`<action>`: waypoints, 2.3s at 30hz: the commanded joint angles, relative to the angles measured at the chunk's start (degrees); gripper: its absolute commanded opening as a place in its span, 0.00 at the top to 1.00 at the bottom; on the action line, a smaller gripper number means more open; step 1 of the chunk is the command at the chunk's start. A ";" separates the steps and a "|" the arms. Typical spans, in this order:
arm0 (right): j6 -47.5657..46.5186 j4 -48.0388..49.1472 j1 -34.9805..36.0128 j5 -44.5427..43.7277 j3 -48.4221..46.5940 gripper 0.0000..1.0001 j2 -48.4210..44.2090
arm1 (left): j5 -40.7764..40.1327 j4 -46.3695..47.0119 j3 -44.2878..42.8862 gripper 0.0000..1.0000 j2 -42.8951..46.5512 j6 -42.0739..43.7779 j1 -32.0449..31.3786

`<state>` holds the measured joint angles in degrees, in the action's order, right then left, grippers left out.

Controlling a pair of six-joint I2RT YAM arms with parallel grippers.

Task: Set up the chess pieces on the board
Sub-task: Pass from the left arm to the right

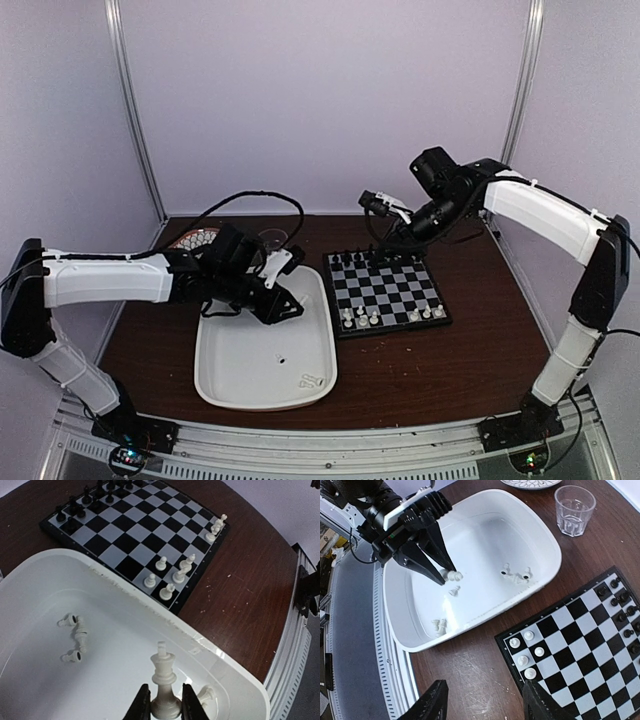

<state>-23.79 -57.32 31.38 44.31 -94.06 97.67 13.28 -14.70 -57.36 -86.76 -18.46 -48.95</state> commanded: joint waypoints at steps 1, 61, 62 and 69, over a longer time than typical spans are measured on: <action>2.06 -1.20 3.97 2.72 -4.79 0.45 3.12 | 8.04 10.12 1.67 1.00 1.88 1.57 0.26; -0.46 -3.17 7.37 -9.83 -2.96 0.97 6.15 | 6.63 12.20 4.53 0.38 4.81 0.99 0.27; -1.59 -3.46 6.87 -12.24 -1.46 0.98 5.28 | 6.13 11.89 4.50 0.38 4.79 1.08 0.26; -3.47 -1.99 4.58 -26.60 6.81 1.00 3.56 | 4.20 11.75 4.31 0.38 4.24 0.92 0.35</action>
<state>-24.73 -59.77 36.60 29.04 -90.70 100.84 19.51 -3.73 -53.19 -83.24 -18.33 -48.95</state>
